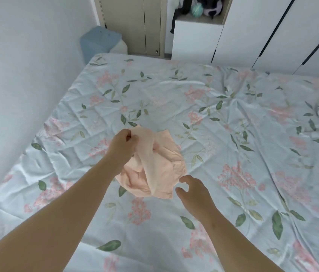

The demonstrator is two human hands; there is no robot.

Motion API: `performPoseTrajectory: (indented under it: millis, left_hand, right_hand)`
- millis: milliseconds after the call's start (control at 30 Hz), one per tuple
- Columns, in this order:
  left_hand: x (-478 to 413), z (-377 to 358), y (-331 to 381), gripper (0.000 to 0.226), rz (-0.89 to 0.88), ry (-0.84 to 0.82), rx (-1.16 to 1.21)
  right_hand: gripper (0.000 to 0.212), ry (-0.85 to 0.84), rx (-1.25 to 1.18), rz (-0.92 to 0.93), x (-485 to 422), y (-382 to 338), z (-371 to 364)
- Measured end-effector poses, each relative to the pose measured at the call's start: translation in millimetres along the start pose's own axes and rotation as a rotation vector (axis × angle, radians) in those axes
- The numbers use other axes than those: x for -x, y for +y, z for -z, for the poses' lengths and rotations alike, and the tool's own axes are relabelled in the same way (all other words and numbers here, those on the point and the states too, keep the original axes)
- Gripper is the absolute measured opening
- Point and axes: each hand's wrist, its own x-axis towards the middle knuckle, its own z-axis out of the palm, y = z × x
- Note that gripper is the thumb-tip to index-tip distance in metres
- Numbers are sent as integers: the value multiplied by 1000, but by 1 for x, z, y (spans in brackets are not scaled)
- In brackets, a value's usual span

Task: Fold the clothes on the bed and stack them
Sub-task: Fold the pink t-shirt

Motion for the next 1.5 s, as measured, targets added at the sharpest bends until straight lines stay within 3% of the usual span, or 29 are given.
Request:
performPoseTrajectory:
  millis: [167,333,400,500,633,733,833,967,1067,1100,1200,1300,1367,1433,1500]
  left_hand:
    - [65,30,93,13,-151,-32,251]
    - [133,45,163,15,-308,-96,325]
    - [157,48,185,14,-345,-142,390]
    - [185,52,210,15,-383,-156,466]
    - [208,60,226,17,-414,-129,517]
    - [221,66,232,16,-415,-105,578]
    - [233,68,237,16,-406,-113,651]
    - [245,67,243,12,-416,-124,672]
    - [242,74,238,12,-407,-35,692]
    - [240,78,235,11,-406,2,676]
    - [232,90,218,11,-395,123,551]
    - [223,93,197,18,-321,232,396]
    - [222,91,184,15,-373,309,260]
    - [231,84,173,36,-530,199,174]
    - [241,73,166,60,-600,-140,47]
  right_hand:
    - [41,82,-134,145,55,-41,44]
    - [61,153,-272,274,108,-73,76]
    - [51,166,-246,327,123,-79,85]
    - [10,238,-179,399,138,-82,98]
    - [25,290,-265,477,157,-81,117]
    - [20,316,-451,440,170,-84,127]
    - [18,184,-611,453,184,-88,126]
    - [19,-14,-461,546,195,-86,117]
    - [10,103,-419,522,199,-84,126]
    - [5,178,-420,488,200,-83,132]
    - [20,315,-515,451,202,-83,151]
    - [18,272,-699,492,210,-95,165]
    - [18,214,-753,547,216,-105,172]
    - [20,123,-707,612,225,-115,176]
    - [20,61,-630,648,230,-125,177]
